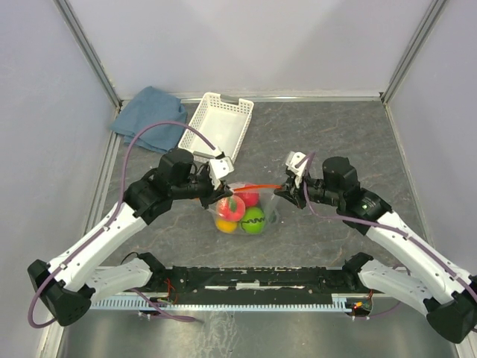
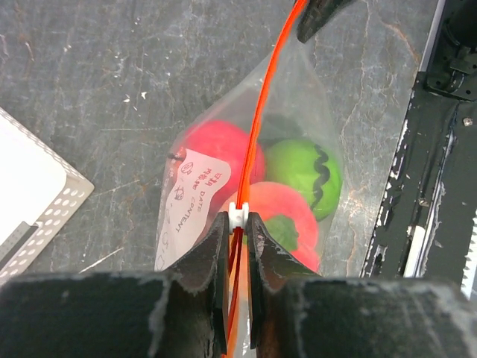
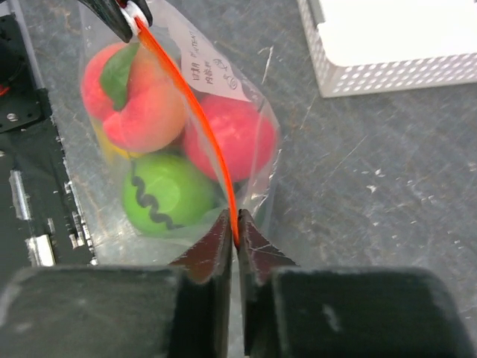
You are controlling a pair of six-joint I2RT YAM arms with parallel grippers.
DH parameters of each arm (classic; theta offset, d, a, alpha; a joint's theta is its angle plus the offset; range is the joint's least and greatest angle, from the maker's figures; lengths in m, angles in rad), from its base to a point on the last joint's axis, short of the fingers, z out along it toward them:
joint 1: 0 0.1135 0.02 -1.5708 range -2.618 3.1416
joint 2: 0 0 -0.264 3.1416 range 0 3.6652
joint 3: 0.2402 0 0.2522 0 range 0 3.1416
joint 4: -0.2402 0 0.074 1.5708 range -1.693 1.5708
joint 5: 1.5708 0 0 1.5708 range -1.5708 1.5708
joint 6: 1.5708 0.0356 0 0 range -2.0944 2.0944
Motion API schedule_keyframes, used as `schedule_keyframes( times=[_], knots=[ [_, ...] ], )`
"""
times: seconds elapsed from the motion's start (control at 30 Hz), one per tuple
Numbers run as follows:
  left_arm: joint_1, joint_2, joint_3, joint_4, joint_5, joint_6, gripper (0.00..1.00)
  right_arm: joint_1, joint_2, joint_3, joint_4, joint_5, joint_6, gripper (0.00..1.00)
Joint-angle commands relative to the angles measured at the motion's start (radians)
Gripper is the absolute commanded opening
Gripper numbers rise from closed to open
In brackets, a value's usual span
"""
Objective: Place the food in the zip-top bag and seal the zipper
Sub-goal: Zip the zipper food storage bag at the center of the board.
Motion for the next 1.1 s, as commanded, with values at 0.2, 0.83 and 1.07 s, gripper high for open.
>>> schedule_keyframes(
  times=[0.2,0.83,1.07],
  knots=[
    [0.010,0.093,0.107,-0.006,0.153,-0.004,0.03,-0.010,0.113,0.218,-0.157,-0.206,-0.062,0.65],
    [0.008,0.083,0.085,0.016,0.222,0.005,0.03,0.064,0.389,0.292,0.005,-0.353,-0.085,0.58],
    [0.008,0.045,0.060,0.012,0.175,0.003,0.03,0.062,0.427,0.330,-0.082,-0.298,-0.097,0.20]
  ],
)
